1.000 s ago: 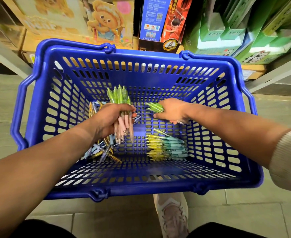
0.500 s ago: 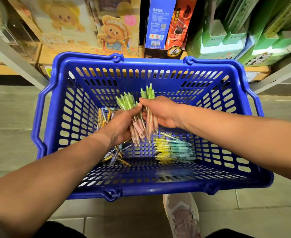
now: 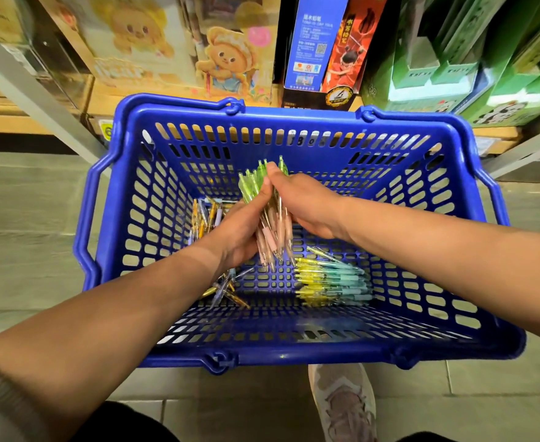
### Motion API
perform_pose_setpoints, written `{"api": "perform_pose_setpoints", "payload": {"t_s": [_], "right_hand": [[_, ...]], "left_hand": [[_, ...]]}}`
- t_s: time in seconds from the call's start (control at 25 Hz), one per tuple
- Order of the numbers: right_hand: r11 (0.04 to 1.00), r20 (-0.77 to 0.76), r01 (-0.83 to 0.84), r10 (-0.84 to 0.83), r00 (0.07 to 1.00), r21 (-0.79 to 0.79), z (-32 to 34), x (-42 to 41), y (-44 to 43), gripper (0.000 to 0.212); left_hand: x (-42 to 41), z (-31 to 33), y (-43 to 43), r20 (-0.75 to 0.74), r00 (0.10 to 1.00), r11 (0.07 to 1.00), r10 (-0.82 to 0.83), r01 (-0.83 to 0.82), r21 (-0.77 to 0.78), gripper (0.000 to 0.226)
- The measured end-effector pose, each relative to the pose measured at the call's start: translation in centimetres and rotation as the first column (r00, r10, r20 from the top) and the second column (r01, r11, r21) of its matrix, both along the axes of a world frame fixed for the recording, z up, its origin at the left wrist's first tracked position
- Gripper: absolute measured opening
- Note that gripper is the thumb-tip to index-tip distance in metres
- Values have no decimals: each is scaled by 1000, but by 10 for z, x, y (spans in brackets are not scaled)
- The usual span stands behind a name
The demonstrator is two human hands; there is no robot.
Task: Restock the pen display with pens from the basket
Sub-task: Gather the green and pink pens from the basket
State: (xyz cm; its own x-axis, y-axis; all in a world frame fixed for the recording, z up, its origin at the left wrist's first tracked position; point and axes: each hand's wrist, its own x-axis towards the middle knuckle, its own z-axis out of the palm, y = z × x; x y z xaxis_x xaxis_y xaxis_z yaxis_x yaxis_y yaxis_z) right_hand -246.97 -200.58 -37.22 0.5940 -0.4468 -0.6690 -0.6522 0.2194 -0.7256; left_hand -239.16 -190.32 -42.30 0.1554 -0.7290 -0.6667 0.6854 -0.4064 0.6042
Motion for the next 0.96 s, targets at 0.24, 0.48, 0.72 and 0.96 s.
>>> {"api": "perform_pose_setpoints", "payload": {"t_s": [0.24, 0.48, 0.72, 0.96], "right_hand": [[977, -22, -116, 114, 993, -180, -4, -3, -5, 57], [998, 83, -65, 67, 994, -20, -9, -9, -11, 49], [975, 182, 41, -82, 980, 219, -11, -14, -16, 31], [980, 155, 140, -161, 975, 138, -8, -14, -18, 16]], "left_hand": [[-1, 5, -4, 8, 999, 999, 43, -43, 7, 56], [2, 6, -1, 29, 997, 996, 66, -67, 51, 42], [1, 13, 0, 115, 990, 992, 76, -87, 92, 38], [2, 14, 0, 36, 992, 989, 117, -120, 86, 34]]}}
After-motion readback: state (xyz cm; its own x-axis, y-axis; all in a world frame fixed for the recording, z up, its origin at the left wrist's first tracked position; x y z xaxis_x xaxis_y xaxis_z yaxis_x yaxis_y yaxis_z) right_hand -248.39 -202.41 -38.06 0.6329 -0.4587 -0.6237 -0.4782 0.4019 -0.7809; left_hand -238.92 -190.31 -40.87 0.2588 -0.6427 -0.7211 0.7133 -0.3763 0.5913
